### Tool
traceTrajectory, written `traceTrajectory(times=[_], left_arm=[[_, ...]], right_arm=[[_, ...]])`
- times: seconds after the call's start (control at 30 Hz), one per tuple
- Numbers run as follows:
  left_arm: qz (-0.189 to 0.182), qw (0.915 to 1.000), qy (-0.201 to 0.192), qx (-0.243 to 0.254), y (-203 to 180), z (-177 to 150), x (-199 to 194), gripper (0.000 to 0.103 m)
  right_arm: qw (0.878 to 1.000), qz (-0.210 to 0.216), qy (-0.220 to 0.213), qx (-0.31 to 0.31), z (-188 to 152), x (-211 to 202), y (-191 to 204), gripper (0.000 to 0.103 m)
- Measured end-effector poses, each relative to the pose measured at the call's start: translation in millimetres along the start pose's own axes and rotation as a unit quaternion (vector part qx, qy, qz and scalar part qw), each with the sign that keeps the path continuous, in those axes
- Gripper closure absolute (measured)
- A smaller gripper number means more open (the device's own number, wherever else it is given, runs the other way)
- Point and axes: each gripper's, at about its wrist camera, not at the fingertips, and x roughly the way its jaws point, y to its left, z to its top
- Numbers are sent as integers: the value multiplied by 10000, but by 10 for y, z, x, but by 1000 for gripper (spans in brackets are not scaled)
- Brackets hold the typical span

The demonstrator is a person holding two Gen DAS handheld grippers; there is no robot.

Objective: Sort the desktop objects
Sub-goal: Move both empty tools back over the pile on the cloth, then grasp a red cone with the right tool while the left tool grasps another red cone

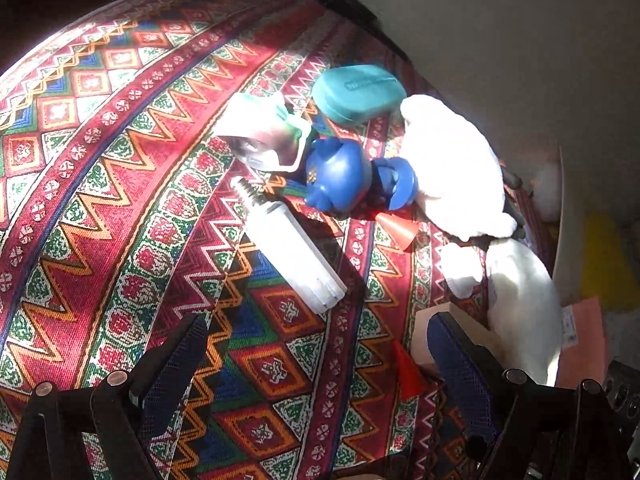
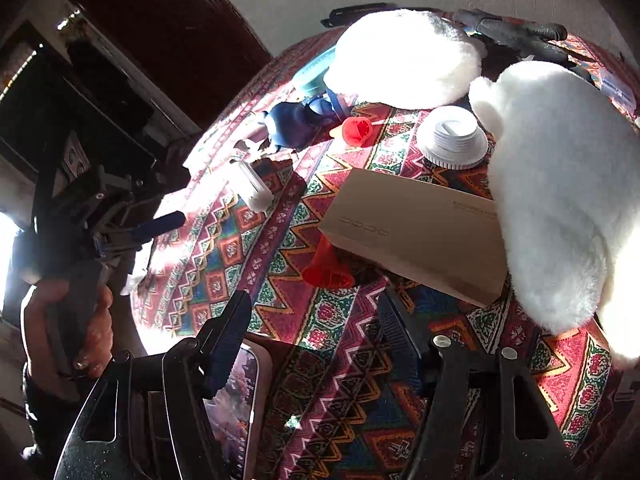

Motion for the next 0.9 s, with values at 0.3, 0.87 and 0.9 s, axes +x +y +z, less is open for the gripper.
traceTrajectory(times=[0.3,0.87,0.9], left_arm=[[-751,9960,473,142,-560,346,600,11],[1273,9721,449,1921,-1315,246,1611,14],[1419,9671,347,2083,-1344,219,1628,24]], right_arm=[[9967,-560,93,-573,138,498,49,42],[9960,-421,110,-775,146,243,-234,67],[9966,-376,104,-721,162,214,-269,67]])
